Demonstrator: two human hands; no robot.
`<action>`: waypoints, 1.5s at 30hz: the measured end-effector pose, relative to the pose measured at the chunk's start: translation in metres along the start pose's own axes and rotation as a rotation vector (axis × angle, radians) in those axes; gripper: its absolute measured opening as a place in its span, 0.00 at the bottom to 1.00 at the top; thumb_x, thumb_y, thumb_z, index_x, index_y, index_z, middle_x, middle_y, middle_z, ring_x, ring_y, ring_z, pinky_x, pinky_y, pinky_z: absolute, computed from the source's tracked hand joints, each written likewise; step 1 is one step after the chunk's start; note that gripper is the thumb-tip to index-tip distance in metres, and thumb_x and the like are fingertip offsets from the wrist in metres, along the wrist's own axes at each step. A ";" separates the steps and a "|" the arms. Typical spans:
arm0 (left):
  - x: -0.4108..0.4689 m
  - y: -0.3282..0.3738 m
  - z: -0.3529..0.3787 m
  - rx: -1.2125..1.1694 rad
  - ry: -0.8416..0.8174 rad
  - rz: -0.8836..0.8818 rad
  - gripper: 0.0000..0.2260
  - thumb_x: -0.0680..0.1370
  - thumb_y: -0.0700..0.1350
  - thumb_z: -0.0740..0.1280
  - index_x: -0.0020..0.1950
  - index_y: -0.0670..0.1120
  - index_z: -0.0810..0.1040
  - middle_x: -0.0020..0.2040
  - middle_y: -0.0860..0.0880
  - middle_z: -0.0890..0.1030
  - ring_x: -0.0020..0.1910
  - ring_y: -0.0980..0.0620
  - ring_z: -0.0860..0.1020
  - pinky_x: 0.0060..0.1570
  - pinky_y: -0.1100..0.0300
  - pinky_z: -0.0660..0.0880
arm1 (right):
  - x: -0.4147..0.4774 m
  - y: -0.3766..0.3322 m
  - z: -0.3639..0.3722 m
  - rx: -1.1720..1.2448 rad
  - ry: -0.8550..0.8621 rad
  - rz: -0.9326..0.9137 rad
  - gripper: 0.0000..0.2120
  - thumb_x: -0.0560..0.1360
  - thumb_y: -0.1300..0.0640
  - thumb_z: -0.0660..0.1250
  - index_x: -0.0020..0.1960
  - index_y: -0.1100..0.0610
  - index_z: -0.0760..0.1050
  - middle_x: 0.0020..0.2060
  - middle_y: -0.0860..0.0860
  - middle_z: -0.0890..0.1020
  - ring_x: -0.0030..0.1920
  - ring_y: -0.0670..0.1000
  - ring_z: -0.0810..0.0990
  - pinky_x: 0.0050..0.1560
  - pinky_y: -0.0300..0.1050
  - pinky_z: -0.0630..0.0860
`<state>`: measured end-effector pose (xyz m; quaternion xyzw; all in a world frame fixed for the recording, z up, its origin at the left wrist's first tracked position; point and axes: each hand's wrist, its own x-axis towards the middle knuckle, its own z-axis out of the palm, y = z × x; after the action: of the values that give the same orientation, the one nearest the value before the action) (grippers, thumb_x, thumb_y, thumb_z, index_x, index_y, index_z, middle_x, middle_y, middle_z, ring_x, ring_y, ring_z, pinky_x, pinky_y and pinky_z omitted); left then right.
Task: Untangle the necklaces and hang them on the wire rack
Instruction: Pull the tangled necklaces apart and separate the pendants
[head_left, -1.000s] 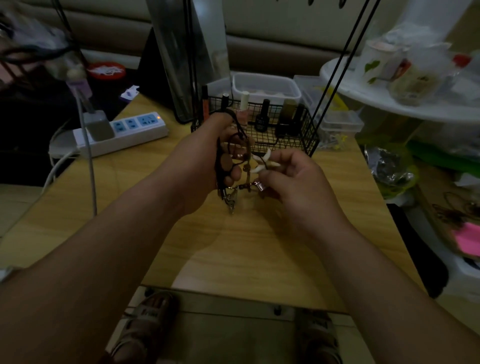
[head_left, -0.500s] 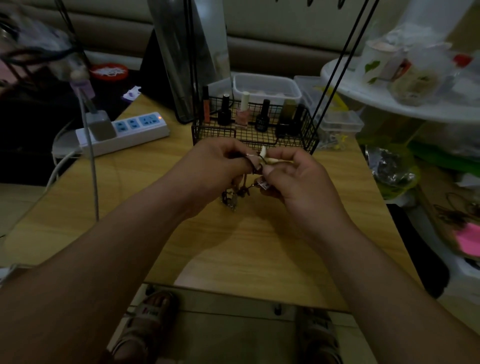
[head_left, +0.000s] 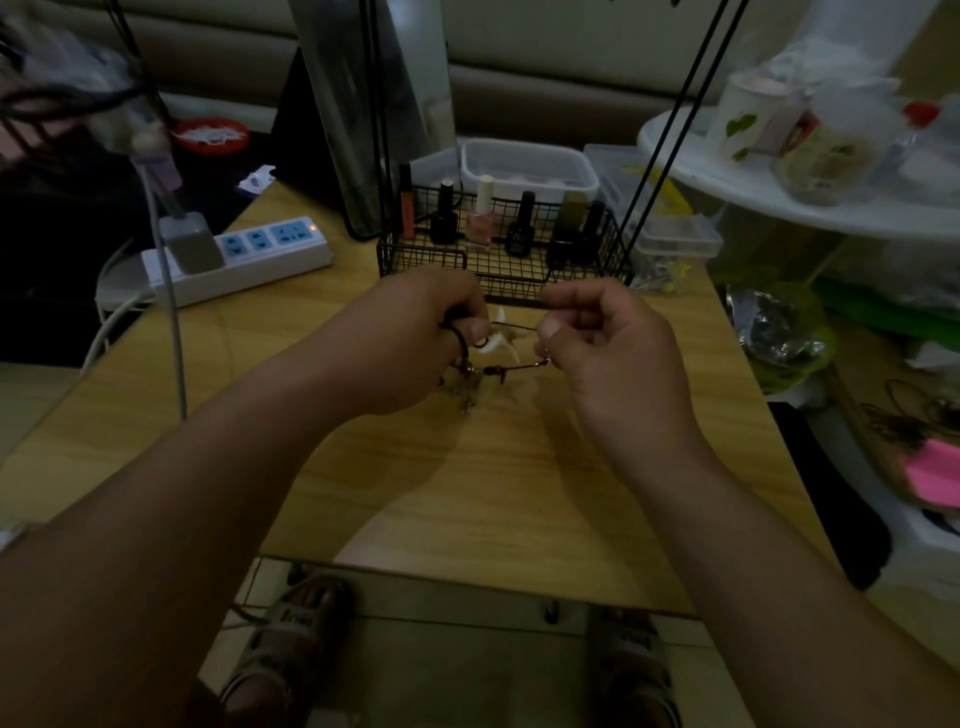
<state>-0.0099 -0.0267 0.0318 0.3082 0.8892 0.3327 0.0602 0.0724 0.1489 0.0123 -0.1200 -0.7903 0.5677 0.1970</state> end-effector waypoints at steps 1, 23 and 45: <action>-0.001 -0.002 -0.001 0.022 -0.008 0.024 0.03 0.84 0.47 0.67 0.51 0.53 0.79 0.49 0.56 0.77 0.45 0.58 0.75 0.39 0.60 0.70 | 0.000 0.000 0.000 -0.032 0.004 -0.018 0.10 0.80 0.62 0.69 0.56 0.48 0.80 0.46 0.48 0.84 0.47 0.49 0.84 0.48 0.40 0.82; 0.001 0.001 -0.006 -0.557 -0.046 -0.081 0.09 0.84 0.48 0.66 0.53 0.43 0.81 0.38 0.49 0.82 0.36 0.52 0.77 0.33 0.59 0.71 | 0.004 -0.006 -0.002 0.230 -0.356 0.107 0.14 0.81 0.56 0.69 0.66 0.48 0.79 0.54 0.48 0.85 0.53 0.49 0.85 0.51 0.45 0.81; -0.004 0.013 -0.005 -0.512 -0.053 -0.249 0.19 0.85 0.57 0.61 0.48 0.43 0.81 0.37 0.44 0.85 0.35 0.49 0.80 0.31 0.61 0.73 | 0.013 -0.015 -0.014 0.636 -0.110 0.203 0.06 0.85 0.55 0.61 0.58 0.55 0.75 0.40 0.52 0.82 0.43 0.56 0.86 0.53 0.54 0.83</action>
<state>-0.0020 -0.0239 0.0434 0.1797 0.8054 0.5284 0.1997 0.0671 0.1611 0.0329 -0.0998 -0.5671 0.8081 0.1242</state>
